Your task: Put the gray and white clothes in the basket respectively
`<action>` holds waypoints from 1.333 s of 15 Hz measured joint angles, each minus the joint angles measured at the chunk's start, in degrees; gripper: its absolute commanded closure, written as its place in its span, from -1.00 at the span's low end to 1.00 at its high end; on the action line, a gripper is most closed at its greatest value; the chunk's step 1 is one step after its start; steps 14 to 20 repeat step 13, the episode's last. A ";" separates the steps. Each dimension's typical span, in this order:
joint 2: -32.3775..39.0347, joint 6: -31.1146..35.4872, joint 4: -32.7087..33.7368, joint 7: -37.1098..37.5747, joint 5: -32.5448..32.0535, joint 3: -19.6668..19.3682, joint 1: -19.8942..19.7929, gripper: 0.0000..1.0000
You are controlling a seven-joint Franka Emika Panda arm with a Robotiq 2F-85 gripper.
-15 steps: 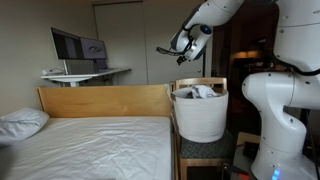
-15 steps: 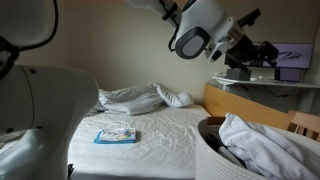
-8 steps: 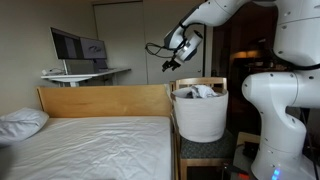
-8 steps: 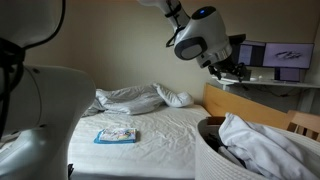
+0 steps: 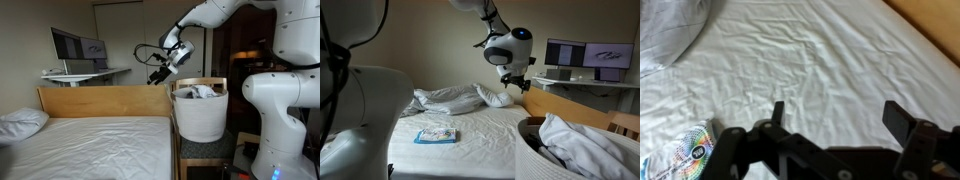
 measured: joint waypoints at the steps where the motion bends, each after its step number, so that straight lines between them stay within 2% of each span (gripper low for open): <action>1: 0.09 -4.13 -0.27 -1.94 0.90 -0.24 -0.09 -1.00; 2: 0.21 -8.46 -0.59 -3.52 1.09 1.60 -2.48 -1.00; 4: 0.52 -17.33 -1.33 -5.89 1.06 8.82 -11.32 -1.00; 5: 0.64 -21.45 -1.67 -6.72 0.78 9.71 -13.23 -1.00; 7: 0.75 -27.87 -2.08 -7.08 -0.07 8.47 -13.52 -1.00; 9: 0.98 -30.41 -2.24 -7.08 -0.74 7.88 -13.56 -1.00; 20: 1.24 -30.63 -2.25 -7.08 -0.84 7.87 -13.56 -1.00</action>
